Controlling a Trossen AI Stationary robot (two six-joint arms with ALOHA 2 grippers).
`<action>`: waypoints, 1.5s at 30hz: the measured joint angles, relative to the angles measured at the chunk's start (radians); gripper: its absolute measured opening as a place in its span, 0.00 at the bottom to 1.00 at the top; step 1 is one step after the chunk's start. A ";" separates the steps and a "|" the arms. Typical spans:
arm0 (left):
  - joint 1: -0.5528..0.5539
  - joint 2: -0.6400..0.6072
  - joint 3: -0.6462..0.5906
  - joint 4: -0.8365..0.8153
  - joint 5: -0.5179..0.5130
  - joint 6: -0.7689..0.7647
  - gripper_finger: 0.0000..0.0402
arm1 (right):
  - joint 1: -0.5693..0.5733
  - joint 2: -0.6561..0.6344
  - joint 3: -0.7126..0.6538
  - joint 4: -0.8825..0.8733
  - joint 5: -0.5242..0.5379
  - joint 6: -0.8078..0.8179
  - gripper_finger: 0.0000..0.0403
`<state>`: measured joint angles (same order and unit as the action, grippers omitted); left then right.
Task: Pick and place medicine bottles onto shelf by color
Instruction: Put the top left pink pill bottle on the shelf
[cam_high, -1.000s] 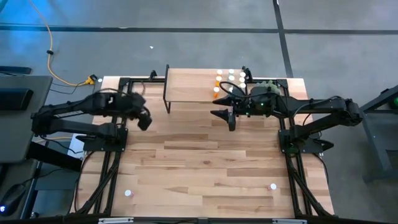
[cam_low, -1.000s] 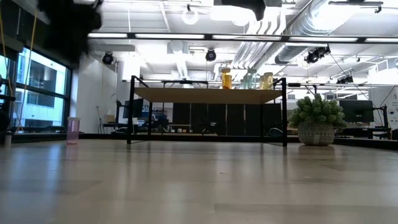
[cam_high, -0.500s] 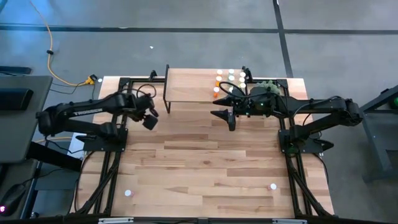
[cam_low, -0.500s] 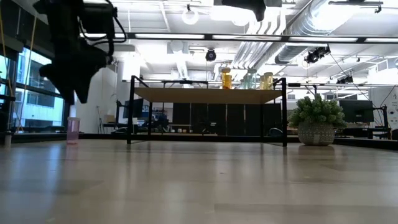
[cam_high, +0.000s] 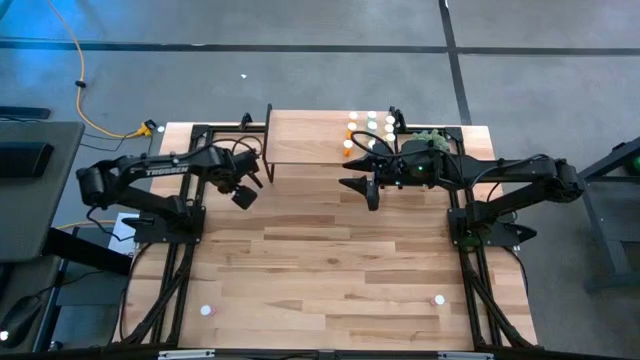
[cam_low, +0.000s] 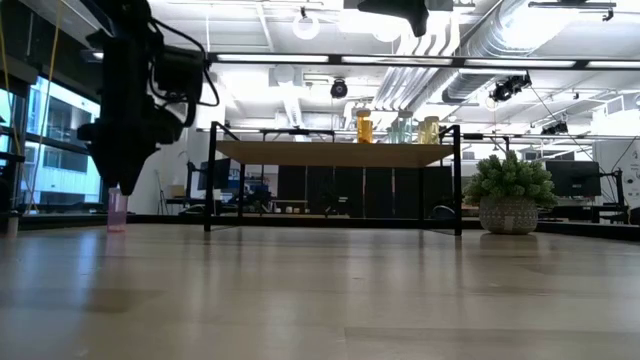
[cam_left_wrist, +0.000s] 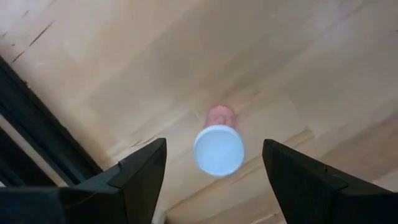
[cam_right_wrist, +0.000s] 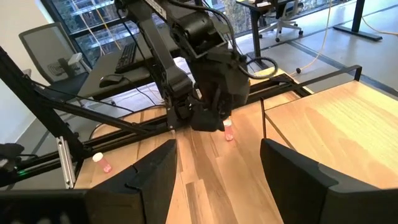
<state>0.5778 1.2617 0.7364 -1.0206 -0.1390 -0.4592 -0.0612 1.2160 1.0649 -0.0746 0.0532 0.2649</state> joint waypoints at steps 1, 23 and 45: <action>0.004 0.010 0.000 0.009 -0.001 0.000 0.63 | 0.000 0.000 0.000 0.000 0.000 0.000 0.55; 0.013 0.037 0.000 0.029 0.030 0.063 0.32 | 0.000 0.000 0.000 -0.013 0.000 0.008 0.55; -0.034 -0.016 0.408 -0.414 0.224 0.209 0.29 | 0.000 0.000 0.000 -0.014 0.004 0.007 0.55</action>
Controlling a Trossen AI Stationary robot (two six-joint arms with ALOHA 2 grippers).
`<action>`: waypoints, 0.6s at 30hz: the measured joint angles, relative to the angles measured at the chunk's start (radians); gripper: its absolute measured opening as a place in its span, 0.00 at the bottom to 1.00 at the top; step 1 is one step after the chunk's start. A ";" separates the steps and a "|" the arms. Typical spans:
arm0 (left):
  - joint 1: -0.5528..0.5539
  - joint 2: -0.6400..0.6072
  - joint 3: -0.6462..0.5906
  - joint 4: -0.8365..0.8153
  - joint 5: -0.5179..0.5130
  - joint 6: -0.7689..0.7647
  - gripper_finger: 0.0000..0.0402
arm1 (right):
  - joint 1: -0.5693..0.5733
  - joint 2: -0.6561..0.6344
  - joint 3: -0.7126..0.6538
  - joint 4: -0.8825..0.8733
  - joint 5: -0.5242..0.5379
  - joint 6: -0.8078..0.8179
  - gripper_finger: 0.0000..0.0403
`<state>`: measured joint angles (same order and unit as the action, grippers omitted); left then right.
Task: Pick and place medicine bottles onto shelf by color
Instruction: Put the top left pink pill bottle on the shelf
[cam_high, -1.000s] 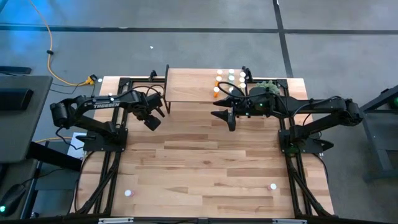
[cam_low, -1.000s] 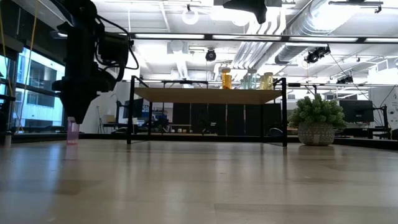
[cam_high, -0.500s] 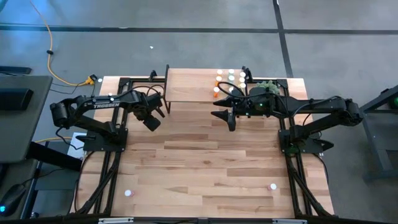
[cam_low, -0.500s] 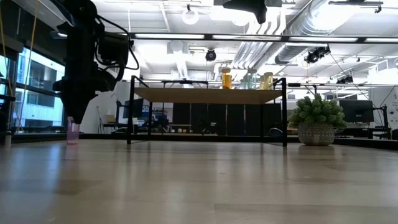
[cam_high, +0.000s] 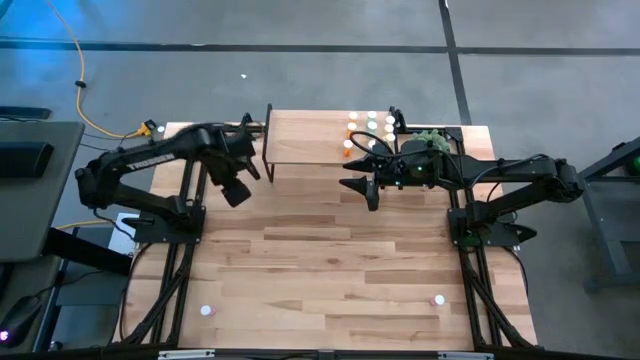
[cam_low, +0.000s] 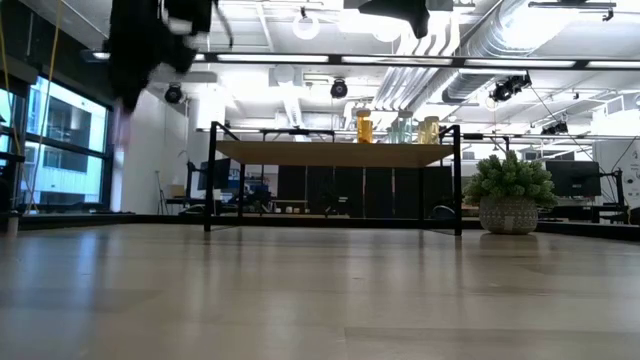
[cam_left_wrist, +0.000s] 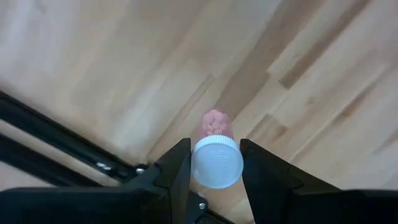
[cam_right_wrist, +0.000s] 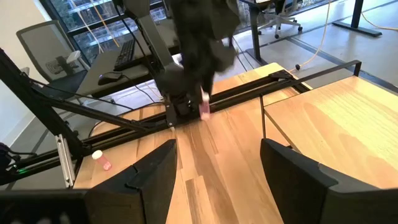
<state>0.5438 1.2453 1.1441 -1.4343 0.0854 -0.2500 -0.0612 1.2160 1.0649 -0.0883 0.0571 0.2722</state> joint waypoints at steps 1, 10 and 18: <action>-0.007 0.006 0.061 -0.035 -0.007 0.013 0.29 | 0.000 0.000 0.000 0.000 0.003 0.000 0.55; -0.048 0.201 0.563 -0.133 -0.070 0.140 0.29 | 0.000 0.000 0.000 -0.009 0.005 -0.001 0.55; -0.018 0.474 0.880 -0.135 -0.213 0.262 0.29 | 0.000 0.000 0.000 -0.028 0.020 0.016 0.55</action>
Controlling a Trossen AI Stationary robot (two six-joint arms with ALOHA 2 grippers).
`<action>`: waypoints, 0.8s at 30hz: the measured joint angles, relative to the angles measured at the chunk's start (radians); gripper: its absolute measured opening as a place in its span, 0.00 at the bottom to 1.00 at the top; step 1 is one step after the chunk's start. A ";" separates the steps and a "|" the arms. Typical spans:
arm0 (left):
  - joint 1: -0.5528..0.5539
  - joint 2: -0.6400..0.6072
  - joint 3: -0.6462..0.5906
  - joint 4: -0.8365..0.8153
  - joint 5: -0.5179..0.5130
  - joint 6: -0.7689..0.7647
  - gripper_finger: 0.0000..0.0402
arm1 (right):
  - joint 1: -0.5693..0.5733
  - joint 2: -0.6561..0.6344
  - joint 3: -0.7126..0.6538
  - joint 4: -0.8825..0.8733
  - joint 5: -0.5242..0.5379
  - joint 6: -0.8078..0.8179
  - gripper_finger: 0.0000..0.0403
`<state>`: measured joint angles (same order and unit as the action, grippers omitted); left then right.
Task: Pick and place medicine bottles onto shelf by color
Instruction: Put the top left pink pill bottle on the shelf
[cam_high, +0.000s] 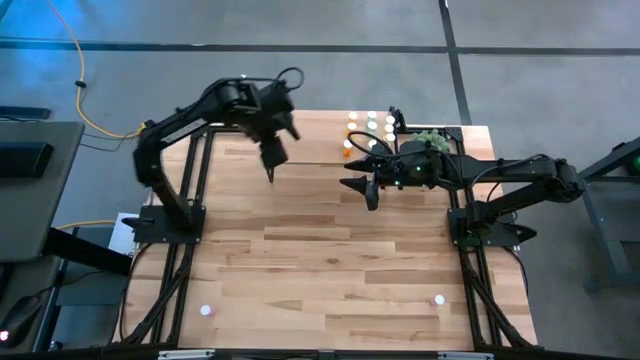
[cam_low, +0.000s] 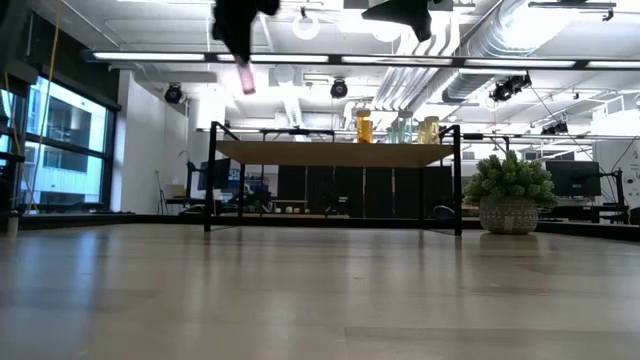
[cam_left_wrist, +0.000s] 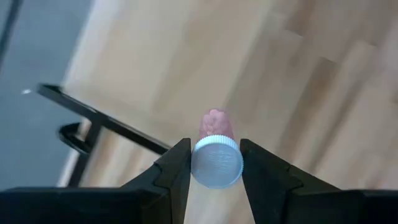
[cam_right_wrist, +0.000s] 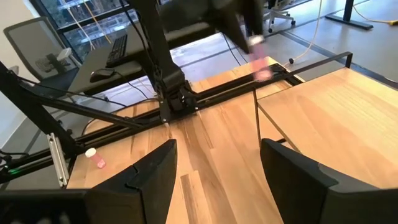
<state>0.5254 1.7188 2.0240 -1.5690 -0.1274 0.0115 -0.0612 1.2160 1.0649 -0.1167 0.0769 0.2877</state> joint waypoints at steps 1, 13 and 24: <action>0.010 0.035 0.027 0.000 -0.014 0.012 0.29 | 0.000 0.000 0.000 0.000 0.000 0.000 0.55; 0.185 0.286 0.145 -0.002 -0.097 0.113 0.29 | 0.001 0.000 0.000 0.001 0.015 0.050 0.55; 0.294 0.301 0.144 0.043 -0.058 0.183 0.29 | 0.001 0.000 0.000 0.001 0.028 0.055 0.55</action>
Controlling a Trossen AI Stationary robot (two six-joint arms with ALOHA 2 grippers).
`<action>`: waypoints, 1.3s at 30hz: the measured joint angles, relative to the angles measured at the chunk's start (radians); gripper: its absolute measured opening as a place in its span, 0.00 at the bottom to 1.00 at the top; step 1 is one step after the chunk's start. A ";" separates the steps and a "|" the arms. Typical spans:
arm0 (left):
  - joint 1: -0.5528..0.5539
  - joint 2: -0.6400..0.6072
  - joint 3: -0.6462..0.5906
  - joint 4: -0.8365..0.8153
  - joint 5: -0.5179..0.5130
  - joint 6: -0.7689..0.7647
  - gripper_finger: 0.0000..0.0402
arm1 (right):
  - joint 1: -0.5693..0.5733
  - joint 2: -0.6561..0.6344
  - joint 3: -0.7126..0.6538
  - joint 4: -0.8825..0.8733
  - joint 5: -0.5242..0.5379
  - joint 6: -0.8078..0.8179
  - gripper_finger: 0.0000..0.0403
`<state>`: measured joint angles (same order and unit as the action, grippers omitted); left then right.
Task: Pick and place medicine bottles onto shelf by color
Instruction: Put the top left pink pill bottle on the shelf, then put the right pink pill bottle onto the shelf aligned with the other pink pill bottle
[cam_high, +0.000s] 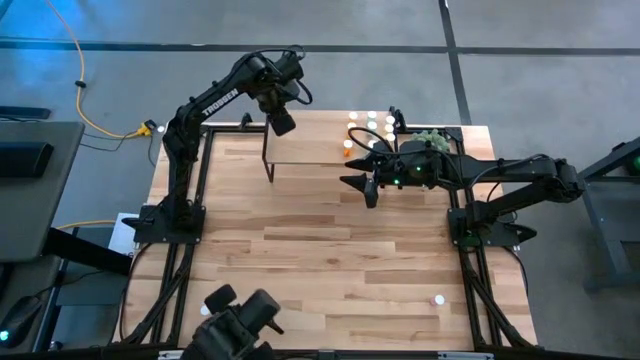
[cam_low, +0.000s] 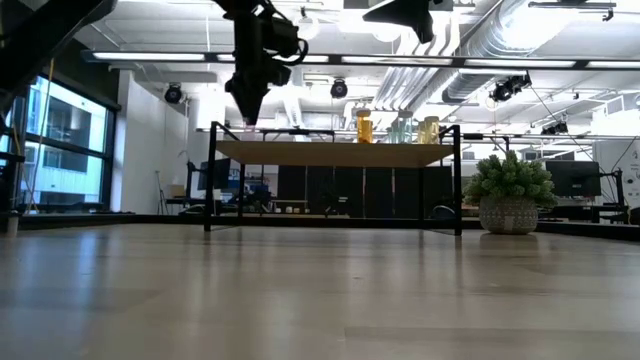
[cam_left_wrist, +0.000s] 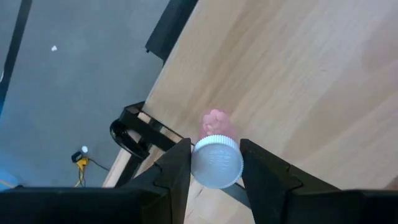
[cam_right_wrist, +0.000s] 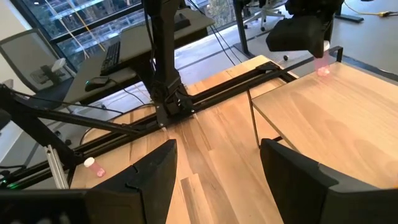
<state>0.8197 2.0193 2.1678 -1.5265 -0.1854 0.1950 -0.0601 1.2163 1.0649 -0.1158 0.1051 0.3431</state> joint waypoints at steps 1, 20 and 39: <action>0.004 0.001 -0.006 0.004 0.001 0.001 0.29 | 0.000 0.000 0.000 0.000 0.000 0.000 0.55; 0.010 0.017 -0.013 0.028 0.046 0.039 0.31 | 0.000 0.000 0.000 0.000 0.010 0.016 0.55; 0.009 0.013 0.091 0.007 0.099 0.017 0.64 | 0.000 0.000 0.000 0.000 0.010 0.016 0.55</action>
<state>0.8292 2.0327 2.2588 -1.5199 -0.0865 0.2122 -0.0601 1.2163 1.0649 -0.1154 0.1150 0.3592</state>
